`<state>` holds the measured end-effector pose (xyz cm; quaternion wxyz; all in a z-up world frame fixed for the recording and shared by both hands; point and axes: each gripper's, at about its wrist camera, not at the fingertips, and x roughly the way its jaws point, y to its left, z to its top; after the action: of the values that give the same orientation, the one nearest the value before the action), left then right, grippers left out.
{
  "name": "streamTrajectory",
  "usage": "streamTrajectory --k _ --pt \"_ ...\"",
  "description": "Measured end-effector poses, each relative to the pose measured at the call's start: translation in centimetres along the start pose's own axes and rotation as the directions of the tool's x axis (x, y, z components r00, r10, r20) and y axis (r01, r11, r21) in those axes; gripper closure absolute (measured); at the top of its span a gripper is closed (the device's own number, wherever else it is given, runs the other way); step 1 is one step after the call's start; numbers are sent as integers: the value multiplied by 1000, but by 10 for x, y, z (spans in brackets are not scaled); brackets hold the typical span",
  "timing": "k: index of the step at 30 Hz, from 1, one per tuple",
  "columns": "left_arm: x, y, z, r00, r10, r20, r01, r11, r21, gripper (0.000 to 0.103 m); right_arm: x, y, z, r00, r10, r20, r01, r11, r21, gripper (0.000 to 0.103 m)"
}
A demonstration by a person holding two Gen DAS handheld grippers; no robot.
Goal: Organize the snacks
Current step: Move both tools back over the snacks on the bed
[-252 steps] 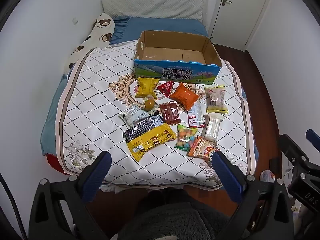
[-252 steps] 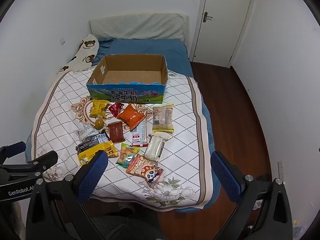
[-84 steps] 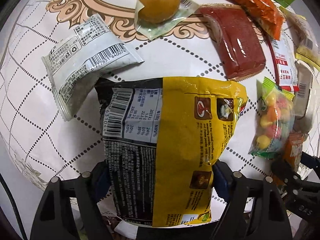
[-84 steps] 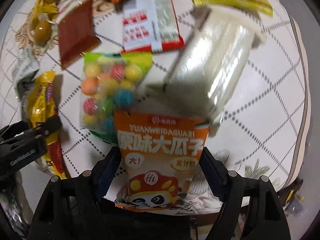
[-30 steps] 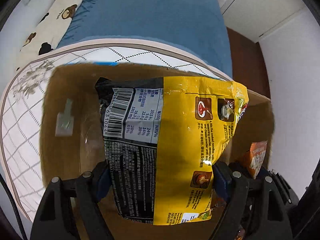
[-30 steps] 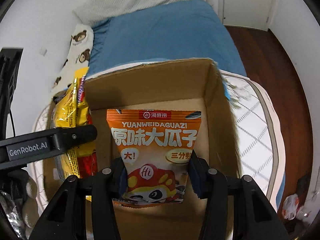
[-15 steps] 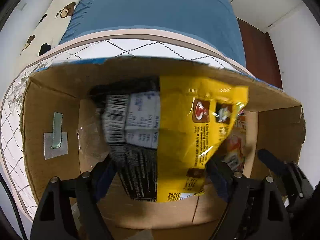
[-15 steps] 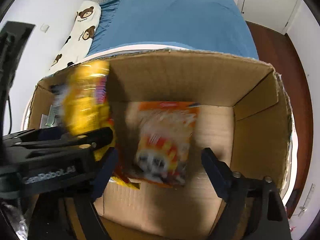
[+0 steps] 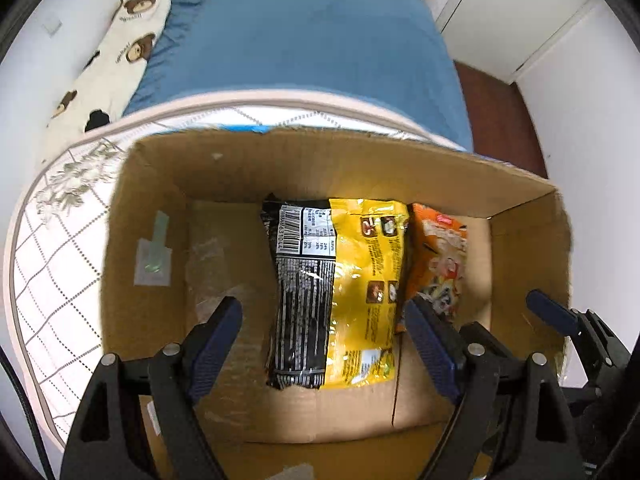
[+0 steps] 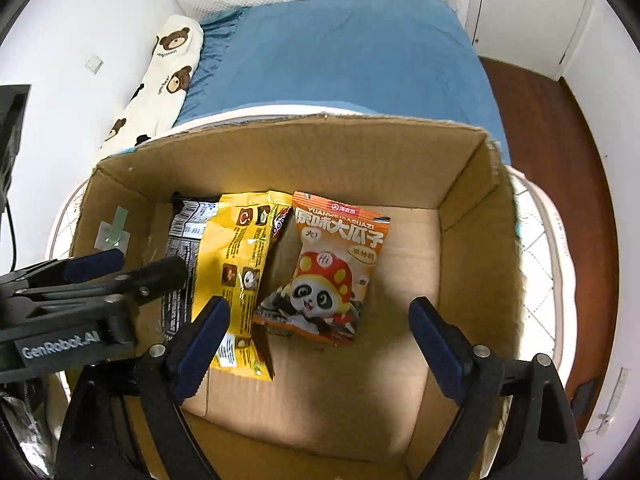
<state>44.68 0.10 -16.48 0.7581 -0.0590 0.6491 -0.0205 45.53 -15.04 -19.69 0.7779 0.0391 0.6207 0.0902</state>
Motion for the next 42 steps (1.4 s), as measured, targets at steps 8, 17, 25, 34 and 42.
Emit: streamTrajectory --k 8,17,25,34,42 --pt "-49 1 -35 985 22 171 -28 999 36 20 -45 0 -41 996 -50 80 49 999 14 10" --pt "-94 -7 -87 956 23 292 -48 996 79 20 -107 4 -94 975 -91 201 90 996 16 10" --pt "-131 -5 -130 938 -10 346 -18 997 79 20 -157 16 -136 963 -62 262 60 998 17 10" --pt "-101 16 -201 975 40 217 -50 998 40 20 -140 5 -213 994 -8 108 -4 994 109 10" --pt "31 34 -255 989 -5 -148 -4 998 -63 20 -75 -18 -261 998 31 -59 -21 987 162 10"
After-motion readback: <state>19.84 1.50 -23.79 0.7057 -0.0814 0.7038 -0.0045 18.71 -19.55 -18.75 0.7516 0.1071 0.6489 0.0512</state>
